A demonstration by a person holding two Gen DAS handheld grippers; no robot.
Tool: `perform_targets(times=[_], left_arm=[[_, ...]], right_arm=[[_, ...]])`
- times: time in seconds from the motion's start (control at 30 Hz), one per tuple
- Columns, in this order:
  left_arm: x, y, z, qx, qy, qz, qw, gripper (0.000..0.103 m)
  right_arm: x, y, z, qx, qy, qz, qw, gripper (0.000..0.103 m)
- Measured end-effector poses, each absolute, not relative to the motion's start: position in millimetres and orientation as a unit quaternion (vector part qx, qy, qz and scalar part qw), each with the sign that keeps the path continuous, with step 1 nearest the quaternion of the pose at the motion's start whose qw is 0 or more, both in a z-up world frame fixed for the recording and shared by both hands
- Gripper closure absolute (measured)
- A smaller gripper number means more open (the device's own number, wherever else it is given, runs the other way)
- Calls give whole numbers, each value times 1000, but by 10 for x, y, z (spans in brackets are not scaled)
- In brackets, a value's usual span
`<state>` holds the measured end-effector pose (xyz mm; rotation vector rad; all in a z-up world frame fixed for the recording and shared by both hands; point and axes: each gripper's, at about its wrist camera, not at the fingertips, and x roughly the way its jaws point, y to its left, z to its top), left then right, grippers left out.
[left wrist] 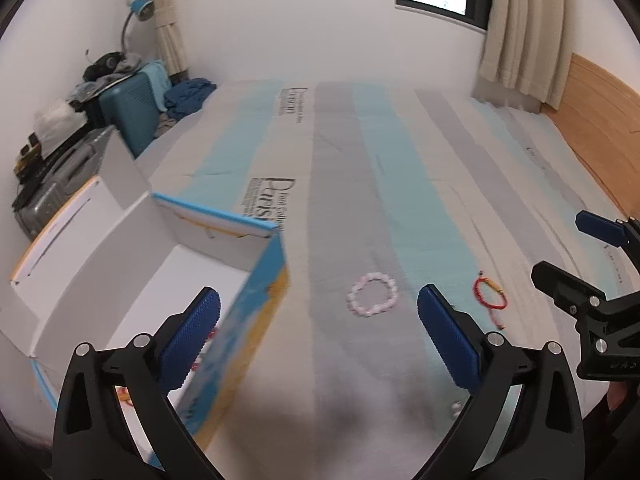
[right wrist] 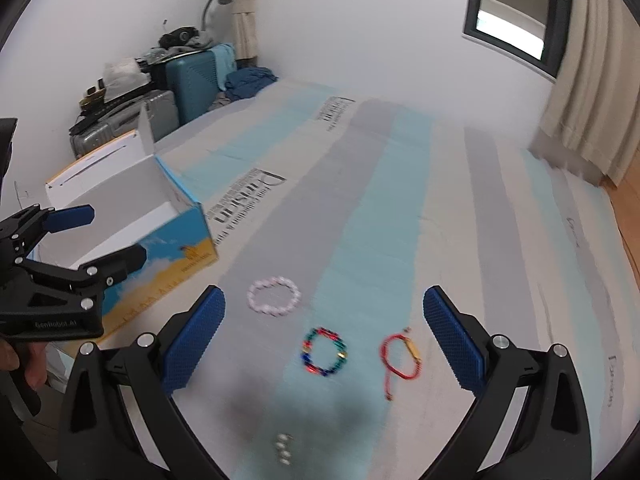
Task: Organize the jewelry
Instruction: 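Move both open tools back toward the pink and multicolour bracelets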
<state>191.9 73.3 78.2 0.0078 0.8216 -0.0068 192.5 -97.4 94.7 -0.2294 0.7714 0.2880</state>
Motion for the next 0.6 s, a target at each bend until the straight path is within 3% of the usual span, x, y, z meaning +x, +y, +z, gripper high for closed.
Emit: perform_targets(times=[0.6], left_arm=[[2388, 176, 216, 17, 431, -41, 901, 6]], right_arm=[[2181, -1768, 399, -90, 415, 83, 902, 7]])
